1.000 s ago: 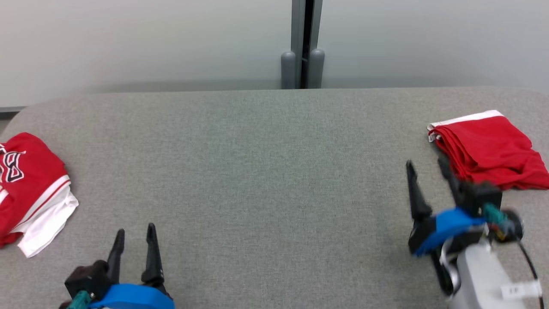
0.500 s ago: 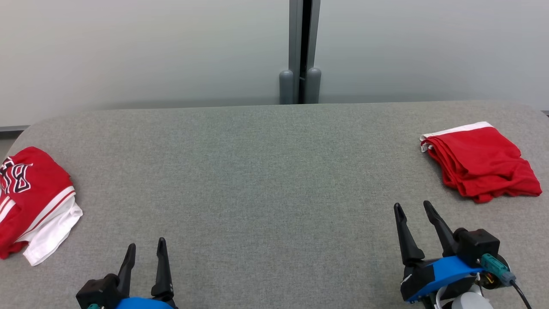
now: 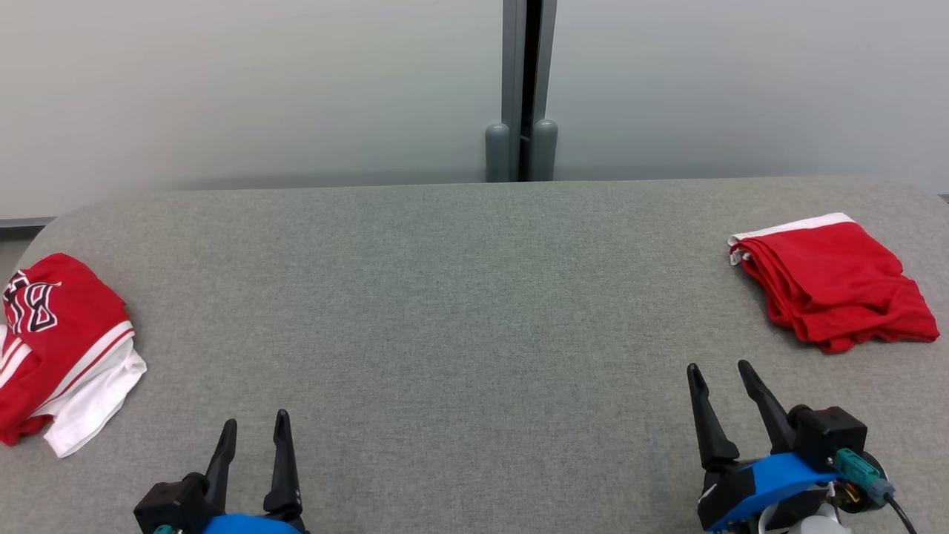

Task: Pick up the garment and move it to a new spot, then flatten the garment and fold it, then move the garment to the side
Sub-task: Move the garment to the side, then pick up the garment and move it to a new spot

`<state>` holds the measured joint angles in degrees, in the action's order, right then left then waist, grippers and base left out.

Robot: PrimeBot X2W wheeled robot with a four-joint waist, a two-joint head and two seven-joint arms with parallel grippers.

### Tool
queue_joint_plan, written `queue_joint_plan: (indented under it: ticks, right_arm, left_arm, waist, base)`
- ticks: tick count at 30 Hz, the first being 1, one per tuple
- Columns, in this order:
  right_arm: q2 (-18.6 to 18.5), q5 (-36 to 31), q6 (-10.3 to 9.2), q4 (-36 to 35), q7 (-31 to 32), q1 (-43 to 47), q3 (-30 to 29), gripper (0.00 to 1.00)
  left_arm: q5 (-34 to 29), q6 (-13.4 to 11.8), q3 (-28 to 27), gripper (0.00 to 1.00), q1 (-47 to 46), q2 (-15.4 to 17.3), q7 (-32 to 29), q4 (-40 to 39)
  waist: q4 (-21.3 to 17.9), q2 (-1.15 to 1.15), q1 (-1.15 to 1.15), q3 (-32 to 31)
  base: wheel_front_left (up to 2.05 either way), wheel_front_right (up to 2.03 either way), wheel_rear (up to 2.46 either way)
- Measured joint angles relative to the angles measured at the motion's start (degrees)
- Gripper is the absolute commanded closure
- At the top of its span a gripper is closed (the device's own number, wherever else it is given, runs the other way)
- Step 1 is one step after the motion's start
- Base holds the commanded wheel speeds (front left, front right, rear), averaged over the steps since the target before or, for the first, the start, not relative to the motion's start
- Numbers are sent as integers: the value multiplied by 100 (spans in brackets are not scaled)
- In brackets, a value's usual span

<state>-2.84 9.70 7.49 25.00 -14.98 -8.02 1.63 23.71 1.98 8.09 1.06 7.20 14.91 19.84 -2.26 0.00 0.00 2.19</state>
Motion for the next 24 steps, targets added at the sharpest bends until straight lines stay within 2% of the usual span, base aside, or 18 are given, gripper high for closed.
queue_joint_plan:
  ticks: [5, 10, 24]
  right_arm:
    - [-2, -47, 0, 34, 0, 1, -59, 0]
    - [-4, -103, 0, 66, -1, 5, -96, 0]
    - [0, -87, 0, 227, -5, 31, 137, 0]
  left_arm:
    - [-10, -11, 21, 0, -2, 1, 7, -13]
    - [-9, -16, 22, 0, -32, 3, 7, -18]
    - [45, -149, -204, 0, -19, 131, 8, -66]
  waist:
    - [106, 0, 0, -14]
    - [452, 0, 0, -110]
    - [2419, 0, 0, -396]
  base:
    - [0, 0, 0]
    - [0, 0, 0]
    - [0, 0, 0]
